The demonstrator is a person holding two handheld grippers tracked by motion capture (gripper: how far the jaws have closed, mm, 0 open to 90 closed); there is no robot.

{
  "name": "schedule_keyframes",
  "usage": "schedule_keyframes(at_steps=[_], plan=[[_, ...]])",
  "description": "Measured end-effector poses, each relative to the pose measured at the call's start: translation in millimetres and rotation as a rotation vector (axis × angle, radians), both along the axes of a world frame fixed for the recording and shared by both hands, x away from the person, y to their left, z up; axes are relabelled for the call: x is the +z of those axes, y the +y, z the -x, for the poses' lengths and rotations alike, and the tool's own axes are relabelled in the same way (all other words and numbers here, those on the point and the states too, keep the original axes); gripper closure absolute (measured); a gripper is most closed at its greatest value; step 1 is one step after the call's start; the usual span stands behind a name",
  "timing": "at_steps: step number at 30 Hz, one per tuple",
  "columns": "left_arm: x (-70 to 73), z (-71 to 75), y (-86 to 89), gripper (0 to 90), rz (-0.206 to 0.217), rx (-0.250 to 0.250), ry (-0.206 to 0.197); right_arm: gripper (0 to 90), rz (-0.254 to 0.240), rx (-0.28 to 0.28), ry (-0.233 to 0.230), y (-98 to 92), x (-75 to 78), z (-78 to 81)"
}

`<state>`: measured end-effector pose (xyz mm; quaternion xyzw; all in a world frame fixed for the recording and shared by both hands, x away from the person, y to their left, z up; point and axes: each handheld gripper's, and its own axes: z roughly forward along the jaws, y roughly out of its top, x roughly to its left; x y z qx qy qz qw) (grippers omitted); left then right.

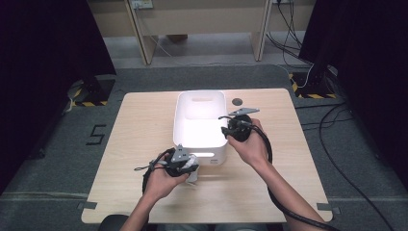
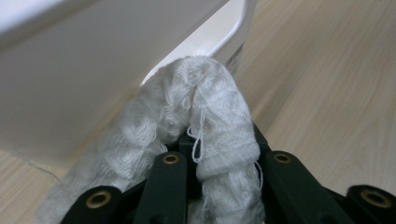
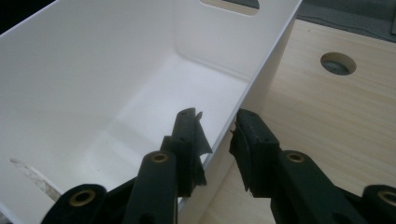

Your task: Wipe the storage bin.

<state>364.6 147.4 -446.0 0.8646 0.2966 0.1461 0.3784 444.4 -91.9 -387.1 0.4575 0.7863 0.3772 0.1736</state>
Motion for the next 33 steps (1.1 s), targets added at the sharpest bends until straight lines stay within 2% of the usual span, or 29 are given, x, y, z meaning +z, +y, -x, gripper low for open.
schedule_keyframes(at_steps=[12, 21, 33], plan=[[16.8, 2.2, -3.8, 76.6, 0.010, -0.001, -0.030, 70.2, 0.003, 0.002, -0.005, 0.3, -0.1, -0.4], [26.3, 2.2, -7.4, 76.6, 0.008, 0.007, -0.025, 70.2, 0.005, 0.002, -0.005, 0.5, -0.1, -0.7], [29.4, 1.0, -12.3, 76.6, -0.014, -0.001, -0.026, 70.3, 0.005, 0.001, -0.004, 0.8, 0.1, -0.7]])
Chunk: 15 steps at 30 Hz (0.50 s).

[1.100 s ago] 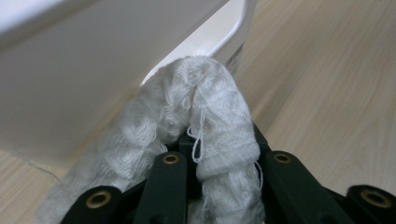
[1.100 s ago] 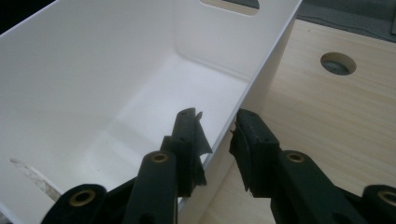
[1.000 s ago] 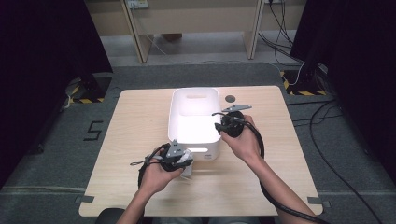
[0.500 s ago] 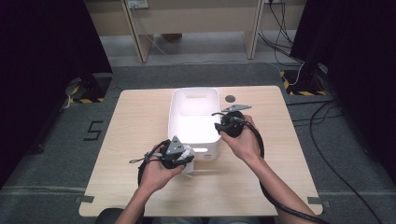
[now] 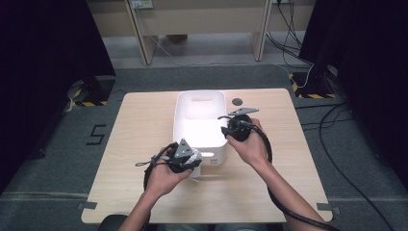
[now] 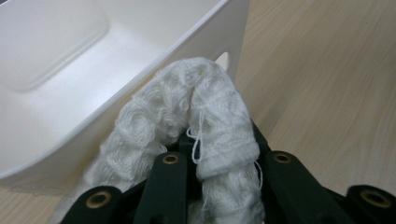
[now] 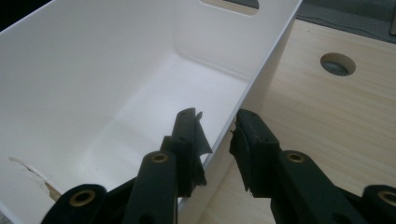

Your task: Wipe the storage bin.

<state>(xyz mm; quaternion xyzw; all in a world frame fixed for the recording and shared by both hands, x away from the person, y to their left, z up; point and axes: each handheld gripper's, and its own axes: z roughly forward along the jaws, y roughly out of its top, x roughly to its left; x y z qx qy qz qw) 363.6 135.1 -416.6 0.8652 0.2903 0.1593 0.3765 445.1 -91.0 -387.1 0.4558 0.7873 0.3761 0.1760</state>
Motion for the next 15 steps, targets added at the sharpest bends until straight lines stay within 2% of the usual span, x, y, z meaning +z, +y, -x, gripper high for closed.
schedule_keyframes(at_steps=[15], plan=[[-7.0, -1.7, -4.0, 76.5, -0.027, -0.011, 0.003, 70.1, 0.002, 0.003, -0.002, 0.5, 0.2, 0.3]])
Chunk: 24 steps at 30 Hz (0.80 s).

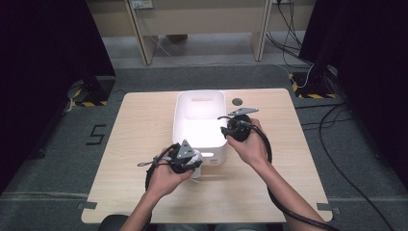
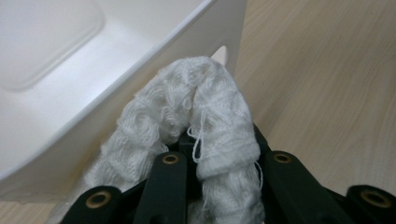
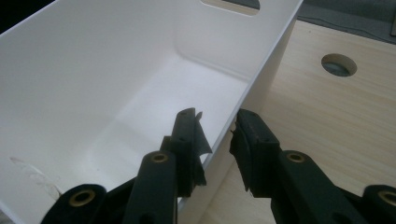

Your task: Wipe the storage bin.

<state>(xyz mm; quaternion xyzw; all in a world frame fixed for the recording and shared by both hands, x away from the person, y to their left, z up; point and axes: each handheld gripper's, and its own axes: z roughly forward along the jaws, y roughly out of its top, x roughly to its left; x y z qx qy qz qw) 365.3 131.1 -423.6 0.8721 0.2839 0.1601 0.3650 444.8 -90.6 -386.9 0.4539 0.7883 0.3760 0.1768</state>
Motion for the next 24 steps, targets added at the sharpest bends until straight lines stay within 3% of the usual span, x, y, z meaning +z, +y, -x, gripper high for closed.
schedule_keyframes(at_steps=[8, 14, 24], plan=[[-4.5, 0.4, -2.9, 76.5, -0.025, -0.006, -0.005, 70.1, -0.001, 0.001, -0.001, 0.1, -0.1, 0.1], [-7.7, 0.7, -3.2, 76.5, -0.013, -0.005, -0.006, 70.1, 0.000, 0.000, -0.003, 0.0, -0.1, 0.3], [-14.6, 0.0, -3.7, 76.6, -0.037, -0.018, 0.024, 69.9, -0.004, 0.002, 0.002, -0.1, 0.0, -0.2]])
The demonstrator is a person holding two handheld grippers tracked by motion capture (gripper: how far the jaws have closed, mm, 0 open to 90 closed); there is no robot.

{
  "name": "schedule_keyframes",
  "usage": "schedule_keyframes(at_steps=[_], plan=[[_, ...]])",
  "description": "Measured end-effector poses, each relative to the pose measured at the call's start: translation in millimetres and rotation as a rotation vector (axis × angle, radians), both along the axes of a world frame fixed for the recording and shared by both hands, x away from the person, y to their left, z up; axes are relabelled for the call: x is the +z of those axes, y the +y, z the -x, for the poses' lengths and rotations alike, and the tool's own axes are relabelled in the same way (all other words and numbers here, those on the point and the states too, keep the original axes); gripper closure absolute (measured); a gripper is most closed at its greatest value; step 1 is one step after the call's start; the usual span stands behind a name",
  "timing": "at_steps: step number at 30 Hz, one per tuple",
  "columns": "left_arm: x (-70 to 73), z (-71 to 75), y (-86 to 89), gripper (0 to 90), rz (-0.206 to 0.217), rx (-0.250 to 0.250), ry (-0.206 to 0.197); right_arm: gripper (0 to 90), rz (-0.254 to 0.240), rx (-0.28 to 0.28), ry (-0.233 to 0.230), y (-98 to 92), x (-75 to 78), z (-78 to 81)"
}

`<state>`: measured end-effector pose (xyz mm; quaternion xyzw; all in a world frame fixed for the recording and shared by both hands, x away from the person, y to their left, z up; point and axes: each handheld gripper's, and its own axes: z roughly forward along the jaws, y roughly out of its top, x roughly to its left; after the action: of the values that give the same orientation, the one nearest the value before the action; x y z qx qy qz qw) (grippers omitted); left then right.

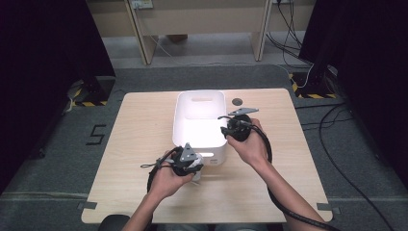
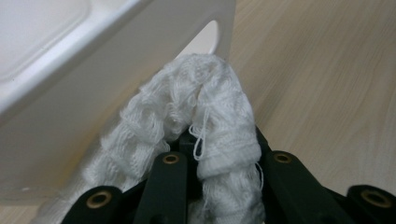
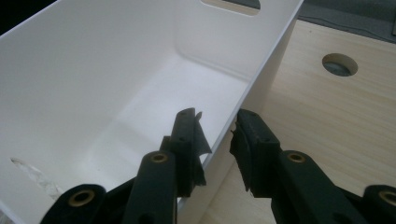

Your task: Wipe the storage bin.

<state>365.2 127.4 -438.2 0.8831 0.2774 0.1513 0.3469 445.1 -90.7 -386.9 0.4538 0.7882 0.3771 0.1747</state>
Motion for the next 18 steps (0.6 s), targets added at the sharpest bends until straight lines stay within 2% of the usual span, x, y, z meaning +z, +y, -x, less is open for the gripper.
schedule_keyframes(at_steps=[18], plan=[[-19.0, -4.6, -10.0, 76.5, -0.016, 0.013, 0.018, 69.9, 0.000, -0.002, -0.003, 0.1, -0.2, 0.1]])
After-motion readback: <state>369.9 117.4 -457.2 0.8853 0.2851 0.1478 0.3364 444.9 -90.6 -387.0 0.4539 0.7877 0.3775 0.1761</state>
